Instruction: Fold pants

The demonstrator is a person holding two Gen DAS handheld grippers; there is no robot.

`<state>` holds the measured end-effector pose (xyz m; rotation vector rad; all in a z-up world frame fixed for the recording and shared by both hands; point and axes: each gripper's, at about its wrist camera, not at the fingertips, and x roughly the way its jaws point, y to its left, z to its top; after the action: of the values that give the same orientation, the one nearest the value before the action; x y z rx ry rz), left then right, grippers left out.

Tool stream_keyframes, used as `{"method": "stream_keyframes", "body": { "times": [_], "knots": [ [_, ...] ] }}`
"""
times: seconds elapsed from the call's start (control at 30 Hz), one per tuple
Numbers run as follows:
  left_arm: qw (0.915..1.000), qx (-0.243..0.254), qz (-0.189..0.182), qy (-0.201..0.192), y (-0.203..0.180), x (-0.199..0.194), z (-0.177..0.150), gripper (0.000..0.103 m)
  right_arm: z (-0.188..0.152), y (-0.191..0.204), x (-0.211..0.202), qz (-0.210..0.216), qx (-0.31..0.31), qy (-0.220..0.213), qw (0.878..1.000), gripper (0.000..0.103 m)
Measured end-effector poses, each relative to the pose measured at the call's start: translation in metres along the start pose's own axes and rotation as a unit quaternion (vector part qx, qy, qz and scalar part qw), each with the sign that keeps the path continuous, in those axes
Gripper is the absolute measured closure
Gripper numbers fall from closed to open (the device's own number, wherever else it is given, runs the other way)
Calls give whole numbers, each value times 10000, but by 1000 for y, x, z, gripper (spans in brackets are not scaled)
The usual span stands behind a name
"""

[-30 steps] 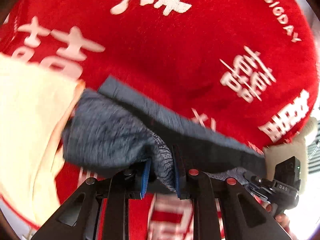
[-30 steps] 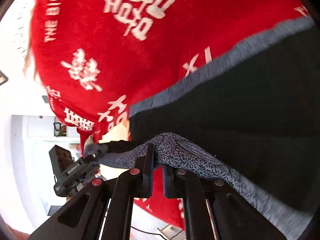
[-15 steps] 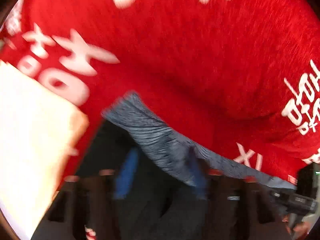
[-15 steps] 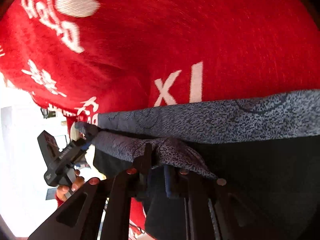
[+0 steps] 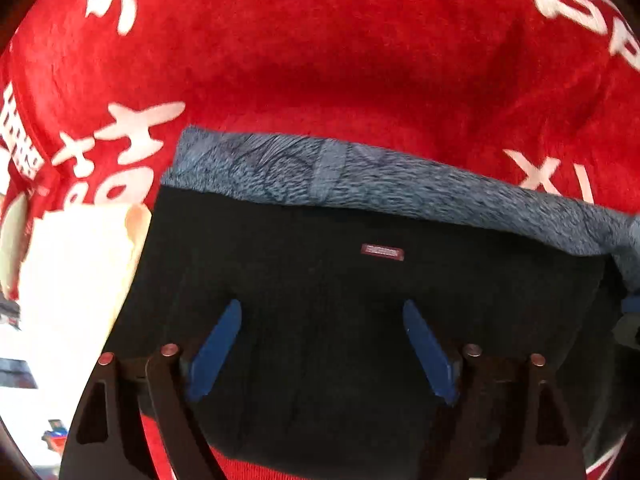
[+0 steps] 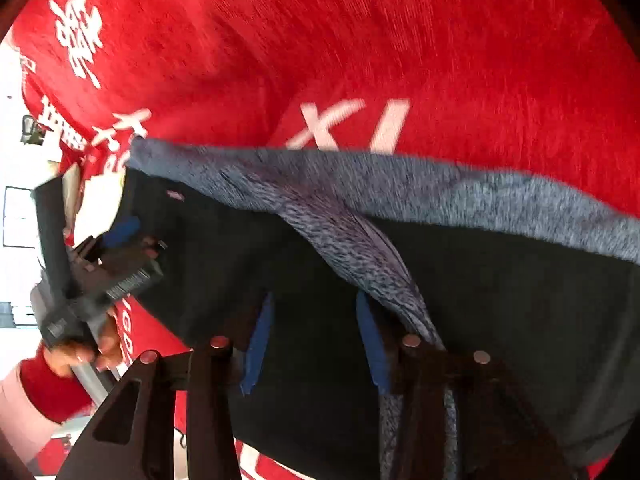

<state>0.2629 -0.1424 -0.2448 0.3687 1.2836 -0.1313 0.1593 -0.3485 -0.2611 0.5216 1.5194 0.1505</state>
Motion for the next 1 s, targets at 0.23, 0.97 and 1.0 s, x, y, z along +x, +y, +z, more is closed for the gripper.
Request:
{"method": "stream_keyframes", "body": {
  "times": [0.23,0.97,1.0],
  "knots": [
    [9992,-25,-382,92,-17,-54,-9,20,-8,21,-37,-145,-196,-115,9996,43],
    [9823,1062,-1495,393,-108,-114,-94,20,-164,-47,-138,-1695,863,-1199,9744,38],
    [9801,1116,-1593,403,-112,-116,-99,20,-187,-48,-139,-1909,915,-1230,9696,38]
  ]
}}
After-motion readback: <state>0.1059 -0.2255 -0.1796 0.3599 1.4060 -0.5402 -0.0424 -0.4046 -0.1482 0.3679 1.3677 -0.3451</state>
